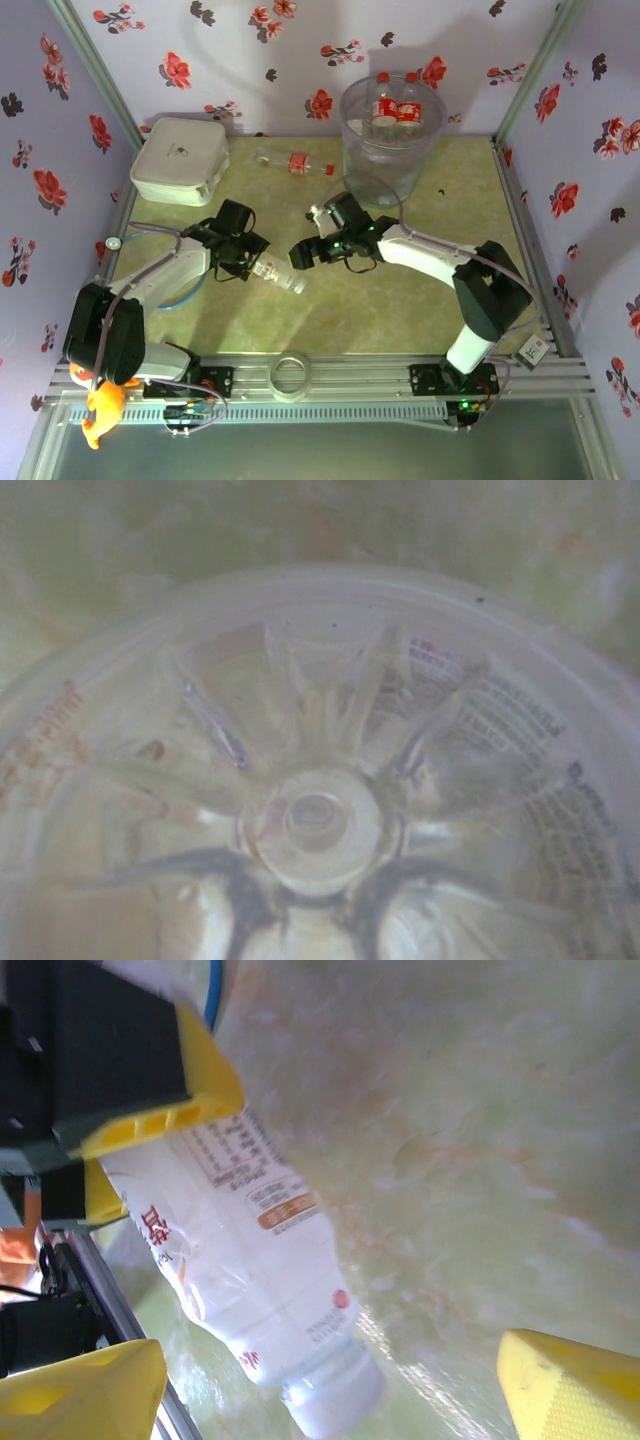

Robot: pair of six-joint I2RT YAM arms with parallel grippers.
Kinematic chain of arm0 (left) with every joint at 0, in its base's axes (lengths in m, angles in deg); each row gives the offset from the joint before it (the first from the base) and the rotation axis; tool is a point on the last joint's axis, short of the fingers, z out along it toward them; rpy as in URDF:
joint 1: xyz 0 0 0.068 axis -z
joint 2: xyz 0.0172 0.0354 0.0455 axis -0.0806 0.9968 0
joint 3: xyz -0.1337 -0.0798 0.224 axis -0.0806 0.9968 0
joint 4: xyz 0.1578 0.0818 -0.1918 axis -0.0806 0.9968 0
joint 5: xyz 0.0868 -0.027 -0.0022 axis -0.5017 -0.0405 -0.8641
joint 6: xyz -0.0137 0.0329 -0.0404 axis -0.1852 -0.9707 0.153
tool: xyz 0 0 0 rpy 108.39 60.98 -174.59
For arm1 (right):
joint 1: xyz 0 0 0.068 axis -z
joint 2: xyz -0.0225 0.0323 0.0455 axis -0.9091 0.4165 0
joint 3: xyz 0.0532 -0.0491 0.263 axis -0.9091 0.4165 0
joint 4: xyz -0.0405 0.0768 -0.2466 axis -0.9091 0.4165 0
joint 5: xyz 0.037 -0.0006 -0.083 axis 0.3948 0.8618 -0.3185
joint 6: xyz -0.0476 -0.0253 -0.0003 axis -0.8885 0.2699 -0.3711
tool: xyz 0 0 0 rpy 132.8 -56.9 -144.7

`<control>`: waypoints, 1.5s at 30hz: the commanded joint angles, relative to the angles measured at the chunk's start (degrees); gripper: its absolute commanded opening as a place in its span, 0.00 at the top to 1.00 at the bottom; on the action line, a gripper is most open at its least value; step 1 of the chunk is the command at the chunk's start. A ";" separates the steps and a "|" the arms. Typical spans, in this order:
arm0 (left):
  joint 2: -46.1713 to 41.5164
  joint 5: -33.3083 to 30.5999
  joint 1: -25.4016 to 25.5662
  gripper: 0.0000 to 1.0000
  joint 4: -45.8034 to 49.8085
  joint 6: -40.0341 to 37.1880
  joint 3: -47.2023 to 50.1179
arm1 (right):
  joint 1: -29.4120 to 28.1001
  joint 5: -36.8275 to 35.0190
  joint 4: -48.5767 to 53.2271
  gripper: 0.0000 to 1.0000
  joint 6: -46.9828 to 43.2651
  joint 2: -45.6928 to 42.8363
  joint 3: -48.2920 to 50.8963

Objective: Put the plastic bottles in the bin

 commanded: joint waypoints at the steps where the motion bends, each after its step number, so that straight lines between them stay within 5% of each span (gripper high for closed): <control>1: 0.67 3.51 -0.28 0.41 -3.67 -3.16 -0.36 | -1.54 3.59 -3.94 0.12 0.88 2.11 -1.07; 22: 7.76 15.95 0.15 0.40 -17.93 -6.94 -5.33 | -1.37 13.63 -16.42 0.15 7.92 7.10 -0.78; 33: 7.90 19.78 0.32 0.41 -17.72 -11.50 -6.21 | 2.71 11.47 4.46 0.07 -10.84 6.36 -6.89; 45: 10.57 21.43 1.30 0.32 -21.09 -10.59 -6.91 | 4.11 15.96 -2.17 0.30 -5.52 4.47 -4.03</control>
